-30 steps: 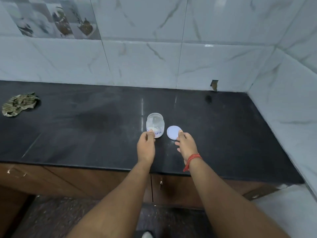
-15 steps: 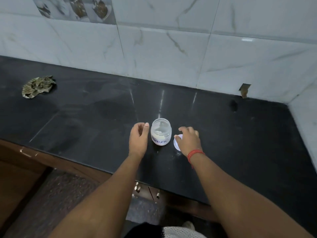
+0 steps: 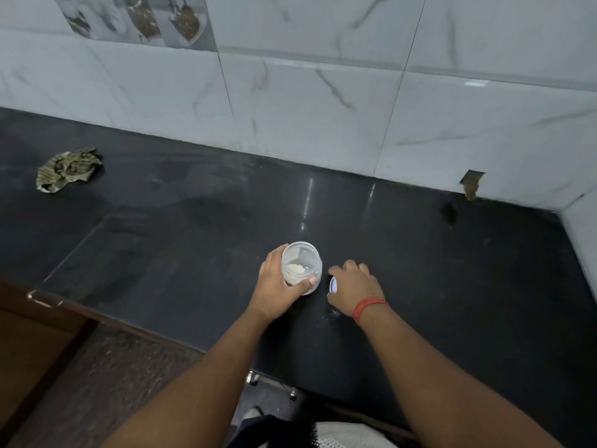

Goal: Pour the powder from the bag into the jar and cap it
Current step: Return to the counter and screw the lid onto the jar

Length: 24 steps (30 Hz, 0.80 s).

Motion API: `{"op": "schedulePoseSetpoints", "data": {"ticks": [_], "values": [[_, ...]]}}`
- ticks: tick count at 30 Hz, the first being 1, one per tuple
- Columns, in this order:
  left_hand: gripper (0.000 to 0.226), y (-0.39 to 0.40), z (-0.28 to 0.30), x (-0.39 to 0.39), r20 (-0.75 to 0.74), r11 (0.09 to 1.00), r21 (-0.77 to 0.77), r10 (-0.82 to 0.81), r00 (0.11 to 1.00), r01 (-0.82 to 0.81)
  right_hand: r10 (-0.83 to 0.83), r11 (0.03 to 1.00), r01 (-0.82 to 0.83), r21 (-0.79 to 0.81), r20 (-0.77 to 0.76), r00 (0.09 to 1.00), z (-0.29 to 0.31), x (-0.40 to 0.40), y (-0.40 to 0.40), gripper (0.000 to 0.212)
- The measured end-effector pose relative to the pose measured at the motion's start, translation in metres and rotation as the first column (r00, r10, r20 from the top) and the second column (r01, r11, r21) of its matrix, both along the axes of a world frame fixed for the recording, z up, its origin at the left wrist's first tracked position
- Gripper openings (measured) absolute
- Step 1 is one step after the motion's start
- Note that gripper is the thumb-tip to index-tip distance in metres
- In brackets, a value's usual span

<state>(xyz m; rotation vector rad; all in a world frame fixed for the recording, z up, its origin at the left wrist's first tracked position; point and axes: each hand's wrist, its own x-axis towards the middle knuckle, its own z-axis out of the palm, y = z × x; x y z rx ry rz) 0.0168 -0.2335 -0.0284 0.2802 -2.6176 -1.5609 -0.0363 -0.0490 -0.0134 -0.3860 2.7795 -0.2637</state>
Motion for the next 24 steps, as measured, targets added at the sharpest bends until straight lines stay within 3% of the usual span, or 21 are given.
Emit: {"op": "schedulePoseSetpoints", "data": {"ticks": [4,7,10,15,17,21,24], "values": [[0.078,-0.005,-0.006,-0.006,0.015,0.999,0.033,-0.042,0.999,0.042,-0.263,0.943,0.257,-0.211,0.0,0.965,0.013,-0.016,0.005,0.041],[0.077,-0.008,-0.009,-0.011,0.004,0.996,0.065,-0.069,0.998,0.069,-0.421,0.785,0.41,-0.464,0.085,0.903,0.025,-0.029,0.005,0.028],[0.074,-0.009,-0.006,-0.014,-0.016,0.994,0.075,-0.077,0.997,0.078,-0.478,0.634,0.46,-0.621,0.153,0.865,0.038,-0.036,0.0,0.014],[0.073,-0.01,-0.004,-0.017,-0.024,0.993,0.08,-0.086,0.996,0.087,-0.486,0.514,0.488,-0.705,0.23,0.843,0.055,-0.035,-0.007,0.036],[0.072,-0.009,-0.003,-0.018,-0.039,0.991,0.089,-0.093,0.995,0.096,-0.464,0.506,0.479,-0.717,0.242,0.852,0.059,-0.033,-0.012,0.039],[0.071,-0.009,0.001,-0.019,-0.047,0.989,0.103,-0.101,0.994,0.105,-0.363,0.651,0.378,-0.658,0.167,0.917,0.062,-0.03,-0.022,0.041],[0.07,-0.008,0.005,-0.019,-0.039,0.986,0.127,-0.104,0.994,0.108,-0.251,0.697,0.264,-0.667,0.117,0.961,0.061,-0.024,-0.03,0.043]]}}
